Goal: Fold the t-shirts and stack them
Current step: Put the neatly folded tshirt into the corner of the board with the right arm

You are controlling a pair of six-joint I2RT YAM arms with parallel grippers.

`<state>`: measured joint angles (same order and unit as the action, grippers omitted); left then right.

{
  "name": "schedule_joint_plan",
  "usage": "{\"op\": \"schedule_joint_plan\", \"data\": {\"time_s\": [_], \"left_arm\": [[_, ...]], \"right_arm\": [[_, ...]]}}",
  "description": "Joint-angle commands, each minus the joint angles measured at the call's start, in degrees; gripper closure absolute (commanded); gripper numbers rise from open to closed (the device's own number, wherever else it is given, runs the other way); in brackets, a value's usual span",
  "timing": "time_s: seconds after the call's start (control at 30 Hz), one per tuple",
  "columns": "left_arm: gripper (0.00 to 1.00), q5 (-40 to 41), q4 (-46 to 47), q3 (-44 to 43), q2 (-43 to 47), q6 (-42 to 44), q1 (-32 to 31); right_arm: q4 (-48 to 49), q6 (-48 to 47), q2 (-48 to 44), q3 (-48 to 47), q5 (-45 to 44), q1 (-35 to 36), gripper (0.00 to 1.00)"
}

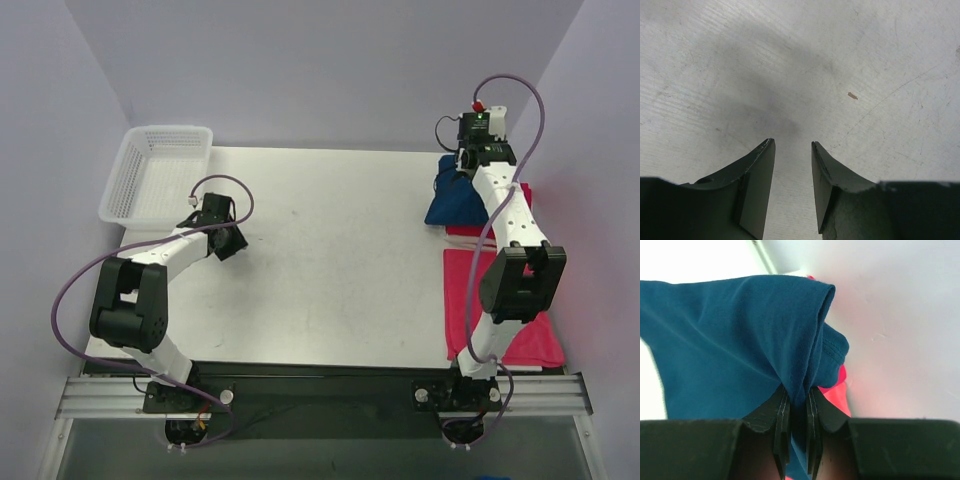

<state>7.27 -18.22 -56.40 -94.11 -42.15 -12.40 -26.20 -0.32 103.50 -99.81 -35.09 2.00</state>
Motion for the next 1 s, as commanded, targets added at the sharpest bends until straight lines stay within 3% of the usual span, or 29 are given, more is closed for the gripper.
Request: {"op": "schedule_joint_plan", "data": {"time_s": [0.0,0.43,0.97], "left_arm": [[0.54,0.4,0.8,-2.6,0.2,0.8,-0.4],[0.54,0.8,0.3,-3.0,-0.5,0.8,-1.3],[0.55,1.0,-0.8,-5.3,-3.4,0.8,-2.4]], "right_arm": [[0.1,-0.7,1.6,-2.1,-5.3,-3.5,1.00],[1.4,-2.9,11.0,-6.8,-5.6,-12.1,1.00],[2.7,-8.1,26.4,-18.7,-12.3,-14.2,1.00]]}}
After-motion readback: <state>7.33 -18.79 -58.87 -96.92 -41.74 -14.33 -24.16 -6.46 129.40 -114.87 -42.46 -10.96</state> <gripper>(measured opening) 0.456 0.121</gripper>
